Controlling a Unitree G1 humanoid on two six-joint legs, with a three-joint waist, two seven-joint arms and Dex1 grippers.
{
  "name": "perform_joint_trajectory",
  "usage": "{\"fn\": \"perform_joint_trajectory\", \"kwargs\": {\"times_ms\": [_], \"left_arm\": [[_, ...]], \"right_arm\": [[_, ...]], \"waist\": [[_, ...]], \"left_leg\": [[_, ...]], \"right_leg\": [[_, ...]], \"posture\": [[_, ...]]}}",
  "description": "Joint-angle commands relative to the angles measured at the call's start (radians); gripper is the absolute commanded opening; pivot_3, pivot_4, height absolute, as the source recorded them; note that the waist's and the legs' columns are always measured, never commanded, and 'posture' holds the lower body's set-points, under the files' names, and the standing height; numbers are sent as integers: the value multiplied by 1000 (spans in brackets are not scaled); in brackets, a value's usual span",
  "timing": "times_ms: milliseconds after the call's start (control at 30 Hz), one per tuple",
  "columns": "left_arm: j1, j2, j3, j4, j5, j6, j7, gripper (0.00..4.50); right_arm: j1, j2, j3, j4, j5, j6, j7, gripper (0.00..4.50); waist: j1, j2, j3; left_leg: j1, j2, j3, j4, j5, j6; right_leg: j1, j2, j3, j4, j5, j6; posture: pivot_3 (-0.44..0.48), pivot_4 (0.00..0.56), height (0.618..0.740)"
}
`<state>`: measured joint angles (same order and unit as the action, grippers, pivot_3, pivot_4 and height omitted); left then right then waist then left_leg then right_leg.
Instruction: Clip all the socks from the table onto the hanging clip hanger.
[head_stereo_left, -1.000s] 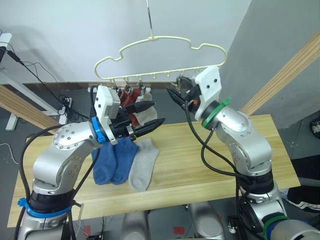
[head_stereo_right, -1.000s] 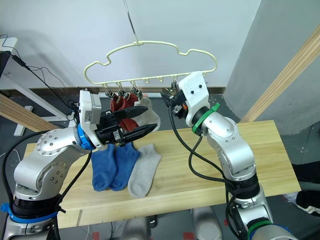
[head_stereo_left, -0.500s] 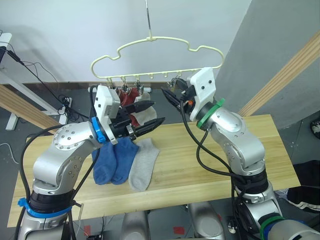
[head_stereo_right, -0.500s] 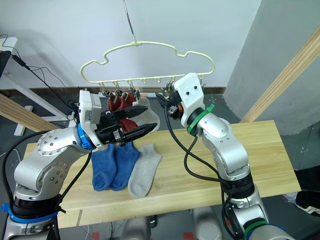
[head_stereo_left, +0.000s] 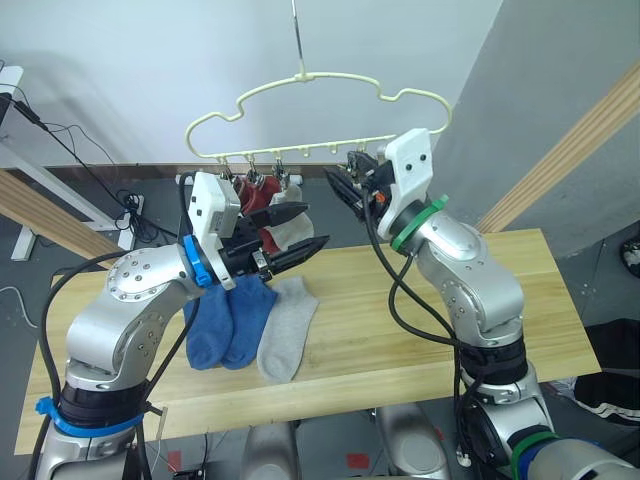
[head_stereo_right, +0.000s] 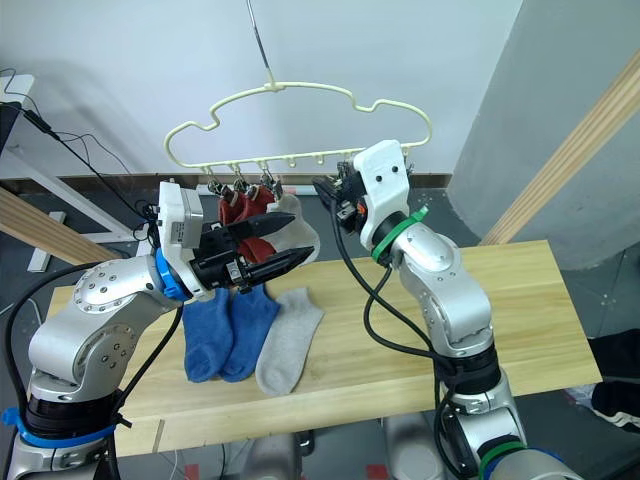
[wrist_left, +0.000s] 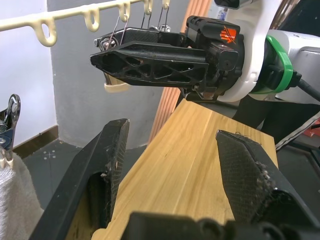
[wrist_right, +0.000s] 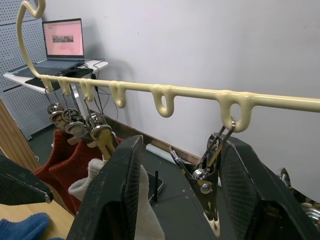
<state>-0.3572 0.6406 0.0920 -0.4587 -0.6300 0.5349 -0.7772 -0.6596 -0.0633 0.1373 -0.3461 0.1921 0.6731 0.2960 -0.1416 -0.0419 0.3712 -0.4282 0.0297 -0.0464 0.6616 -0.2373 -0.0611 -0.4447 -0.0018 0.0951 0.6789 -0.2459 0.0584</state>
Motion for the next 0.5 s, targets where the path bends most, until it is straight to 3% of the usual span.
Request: {"fn": "perform_joint_trajectory", "kwargs": {"times_ms": [33, 267, 367, 500], "left_arm": [[8, -5, 3, -26, 1, -23, -3, 3051], [9, -7, 1, -23, 2, -24, -5, 3051], [13, -8, 1, -23, 2, -25, -6, 3051], [22, -11, 2, -24, 3, -28, -5, 3051]], "right_arm": [[-20, 7, -16, -21, 19, -9, -6, 2263], [-17, 13, -17, -18, 17, -16, -10, 2263], [-17, 15, -18, -16, 18, -20, -13, 1704], [-17, 14, -19, -13, 18, -24, -15, 484]], "waist": [[0, 0, 0], [0, 0, 0], [0, 0, 0], [0, 0, 0]], "left_leg": [[0, 0, 0, 0, 0, 0], [0, 0, 0, 0, 0, 0], [0, 0, 0, 0, 0, 0], [0, 0, 0, 0, 0, 0]], "right_leg": [[0, 0, 0, 0, 0, 0], [0, 0, 0, 0, 0, 0], [0, 0, 0, 0, 0, 0], [0, 0, 0, 0, 0, 0]], "posture": [[-211, 330, 740], [-211, 331, 740], [-211, 331, 740], [-211, 331, 740]]}}
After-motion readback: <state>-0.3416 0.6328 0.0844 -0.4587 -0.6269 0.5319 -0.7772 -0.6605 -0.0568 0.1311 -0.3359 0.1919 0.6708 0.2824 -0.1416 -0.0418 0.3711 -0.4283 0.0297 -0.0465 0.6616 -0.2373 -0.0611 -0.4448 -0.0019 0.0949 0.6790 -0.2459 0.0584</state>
